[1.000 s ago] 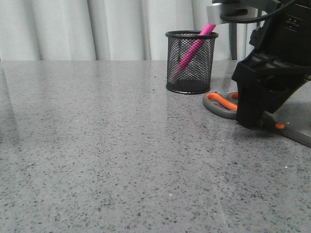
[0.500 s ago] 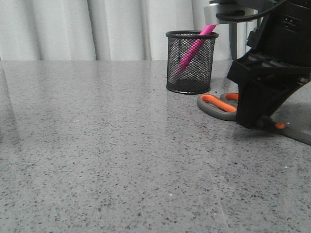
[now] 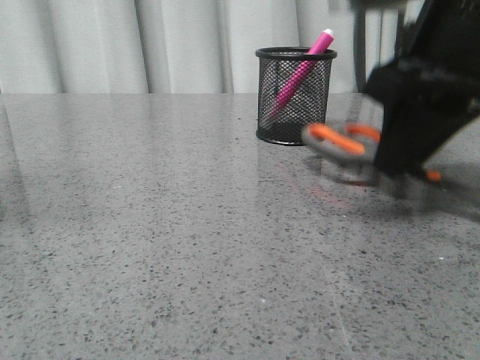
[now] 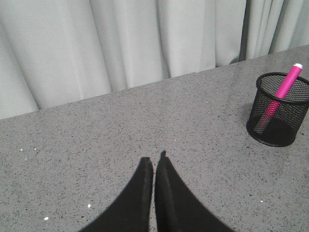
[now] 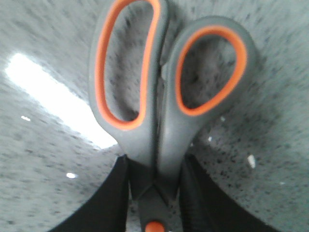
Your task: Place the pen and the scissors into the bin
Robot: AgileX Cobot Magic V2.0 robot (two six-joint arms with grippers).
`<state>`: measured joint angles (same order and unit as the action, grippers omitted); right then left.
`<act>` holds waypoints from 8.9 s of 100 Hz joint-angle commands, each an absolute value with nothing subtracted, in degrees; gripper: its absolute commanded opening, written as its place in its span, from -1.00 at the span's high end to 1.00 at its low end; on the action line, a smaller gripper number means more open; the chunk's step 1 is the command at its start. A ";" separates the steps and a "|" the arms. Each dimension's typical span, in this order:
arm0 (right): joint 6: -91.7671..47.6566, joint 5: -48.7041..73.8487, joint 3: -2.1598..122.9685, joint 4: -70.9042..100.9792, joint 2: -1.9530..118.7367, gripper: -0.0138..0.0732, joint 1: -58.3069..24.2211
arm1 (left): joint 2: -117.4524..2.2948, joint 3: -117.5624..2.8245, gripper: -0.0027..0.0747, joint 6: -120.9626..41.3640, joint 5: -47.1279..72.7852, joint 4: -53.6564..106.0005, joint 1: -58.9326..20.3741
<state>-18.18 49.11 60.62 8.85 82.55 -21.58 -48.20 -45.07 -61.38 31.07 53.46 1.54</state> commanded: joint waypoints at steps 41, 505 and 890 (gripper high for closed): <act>-18.19 2.03 54.38 12.85 64.59 0.86 -21.61 | -47.69 -46.72 0.98 -61.33 28.75 55.50 1.70; -21.85 -20.30 6.57 13.53 16.96 0.86 -17.81 | -1.54 -6.43 0.98 -80.29 11.57 86.47 1.70; -5.25 0.00 0.82 0.74 3.57 0.86 0.49 | 2.09 2.70 0.98 0.00 2.27 4.51 1.59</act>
<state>-10.98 -0.87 0.36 5.48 5.12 -2.45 0.24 0.01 -0.55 6.26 4.06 1.74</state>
